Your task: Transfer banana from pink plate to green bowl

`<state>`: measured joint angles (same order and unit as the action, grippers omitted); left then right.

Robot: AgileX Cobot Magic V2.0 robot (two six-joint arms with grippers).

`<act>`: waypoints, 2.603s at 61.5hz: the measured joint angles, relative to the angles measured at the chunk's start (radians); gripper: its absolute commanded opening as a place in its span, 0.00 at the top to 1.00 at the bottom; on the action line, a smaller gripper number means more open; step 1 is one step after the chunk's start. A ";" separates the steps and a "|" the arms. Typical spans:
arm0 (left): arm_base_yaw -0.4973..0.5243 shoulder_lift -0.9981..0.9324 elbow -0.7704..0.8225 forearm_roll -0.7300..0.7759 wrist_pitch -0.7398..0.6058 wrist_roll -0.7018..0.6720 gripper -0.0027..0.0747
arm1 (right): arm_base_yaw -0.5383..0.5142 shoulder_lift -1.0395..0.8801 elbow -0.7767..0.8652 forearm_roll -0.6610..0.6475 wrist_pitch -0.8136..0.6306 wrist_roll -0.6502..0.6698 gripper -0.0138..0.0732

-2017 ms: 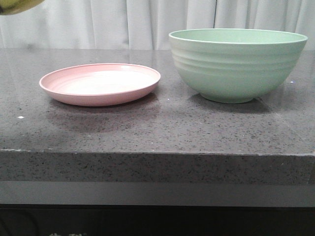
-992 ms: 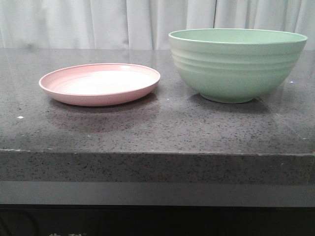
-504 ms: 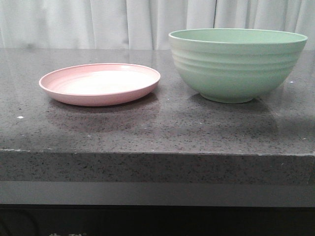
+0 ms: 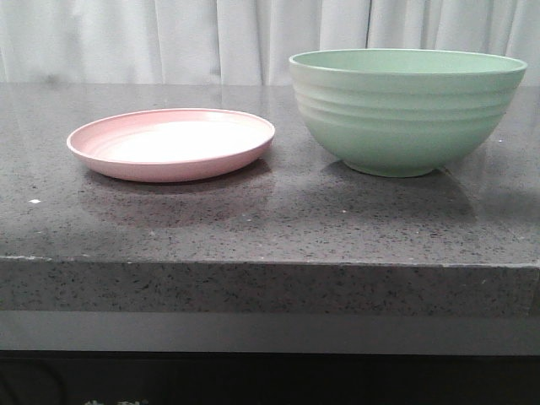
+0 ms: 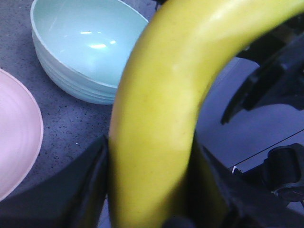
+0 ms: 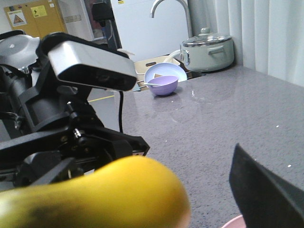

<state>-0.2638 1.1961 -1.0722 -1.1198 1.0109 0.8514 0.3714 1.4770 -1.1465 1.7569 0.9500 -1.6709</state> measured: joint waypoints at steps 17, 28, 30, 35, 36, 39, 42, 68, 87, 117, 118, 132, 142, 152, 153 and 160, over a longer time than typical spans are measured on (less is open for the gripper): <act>0.000 0.000 0.000 0.000 0.000 0.000 0.74 | 0.000 0.023 0.000 0.004 0.079 0.032 0.12; 0.000 0.000 0.000 0.000 0.000 0.000 0.74 | 0.000 0.025 0.000 0.004 0.103 0.046 0.34; 0.000 0.000 0.000 0.000 0.000 0.000 0.74 | 0.000 0.025 0.000 0.004 0.103 0.047 0.39; 0.000 0.000 0.000 -0.009 0.010 -0.004 0.74 | 0.000 0.027 0.000 0.004 0.096 0.045 0.52; 0.000 0.000 0.000 -0.013 0.012 -0.008 0.74 | 0.000 0.027 0.000 0.004 0.090 0.041 0.54; 0.000 0.000 0.000 -0.015 0.010 -0.012 0.74 | 0.000 0.027 -0.002 0.004 0.088 0.039 0.58; 0.000 0.000 0.000 -0.015 0.010 -0.012 0.74 | 0.000 0.027 -0.002 0.004 0.087 0.039 0.62; 0.000 0.000 0.000 -0.015 0.013 -0.011 0.35 | 0.000 0.027 -0.002 0.004 0.087 0.039 0.64; 0.000 0.000 -0.004 -0.012 0.006 -0.002 0.11 | 0.000 0.027 -0.002 0.000 0.104 0.064 0.64; 0.000 -0.023 -0.103 0.019 0.106 -0.001 0.17 | -0.294 -0.047 -0.057 -0.346 0.014 0.468 0.64; 0.000 -0.023 -0.103 0.019 0.106 -0.001 0.17 | -0.303 -0.047 -0.065 -0.365 0.009 0.500 0.64; 0.000 -0.023 -0.103 0.023 0.106 -0.001 0.17 | -0.365 -0.047 -0.192 -0.714 -0.077 0.812 0.64; 0.000 -0.023 -0.103 0.023 0.107 -0.001 0.17 | -0.365 -0.016 -0.220 -0.823 -0.170 0.891 0.64; 0.000 -0.023 -0.103 0.023 0.107 -0.001 0.17 | -0.365 0.048 -0.220 -0.833 -0.227 0.897 0.64; 0.000 -0.023 -0.103 0.023 0.107 -0.001 0.17 | -0.365 0.053 -0.220 -0.833 -0.229 0.897 0.64; 0.000 -0.023 -0.103 0.023 0.107 -0.001 0.17 | -0.365 0.104 -0.220 -0.834 -0.250 0.897 0.61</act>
<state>-0.2638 1.1728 -1.1756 -1.0964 1.1179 0.8506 0.0060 1.5807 -1.3661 0.9227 0.6998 -0.7736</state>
